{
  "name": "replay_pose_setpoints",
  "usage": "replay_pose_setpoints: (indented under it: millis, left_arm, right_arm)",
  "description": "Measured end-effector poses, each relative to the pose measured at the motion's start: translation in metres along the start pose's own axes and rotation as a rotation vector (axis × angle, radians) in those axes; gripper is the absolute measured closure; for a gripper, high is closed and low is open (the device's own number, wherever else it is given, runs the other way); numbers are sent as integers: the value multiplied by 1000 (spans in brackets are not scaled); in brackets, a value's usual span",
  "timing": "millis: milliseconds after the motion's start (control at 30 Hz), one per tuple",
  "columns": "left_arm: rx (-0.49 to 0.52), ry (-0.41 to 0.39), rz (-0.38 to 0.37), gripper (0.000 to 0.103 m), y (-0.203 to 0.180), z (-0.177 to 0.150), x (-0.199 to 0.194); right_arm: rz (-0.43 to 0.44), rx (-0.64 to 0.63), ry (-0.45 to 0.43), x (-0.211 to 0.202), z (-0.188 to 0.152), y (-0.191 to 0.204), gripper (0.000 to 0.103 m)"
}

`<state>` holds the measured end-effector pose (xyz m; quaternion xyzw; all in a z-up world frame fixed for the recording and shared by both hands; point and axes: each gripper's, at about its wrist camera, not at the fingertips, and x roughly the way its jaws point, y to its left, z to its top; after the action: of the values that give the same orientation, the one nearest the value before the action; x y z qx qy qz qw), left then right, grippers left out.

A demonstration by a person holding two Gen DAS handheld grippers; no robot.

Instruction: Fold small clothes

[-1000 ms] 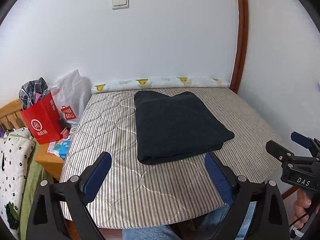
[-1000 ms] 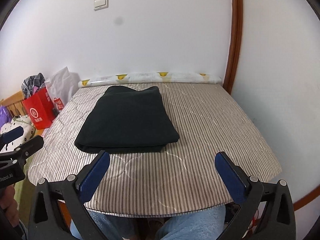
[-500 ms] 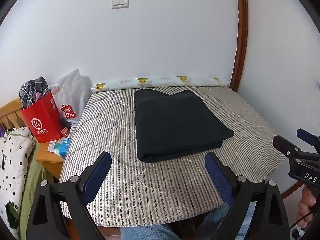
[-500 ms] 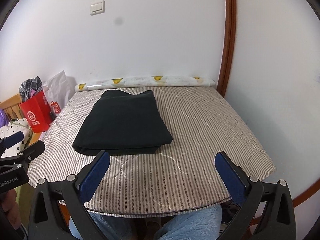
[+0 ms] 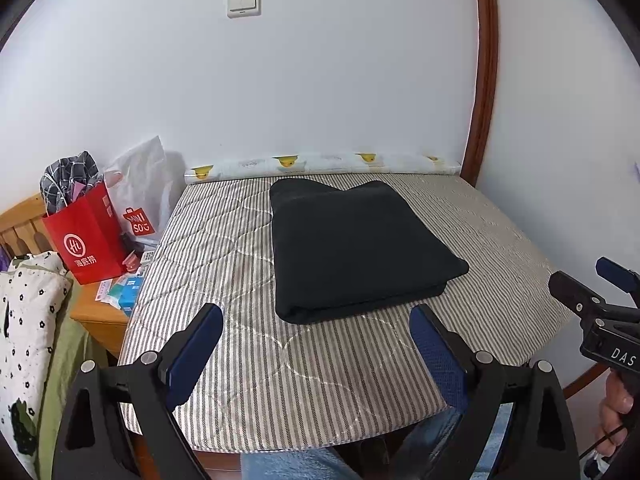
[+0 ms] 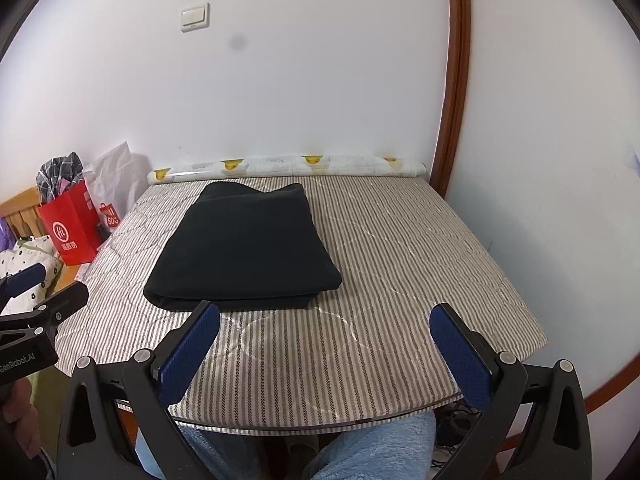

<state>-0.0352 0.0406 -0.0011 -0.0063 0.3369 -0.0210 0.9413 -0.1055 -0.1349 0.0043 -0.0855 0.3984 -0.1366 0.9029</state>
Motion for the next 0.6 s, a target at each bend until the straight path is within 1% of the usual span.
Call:
replay_pose_setpoints:
  millis: [600]
  left_arm:
    - [2,6,-13,9,-5,-2,1]
  right_arm:
    - [5,3,-8,-2,0,-6,0]
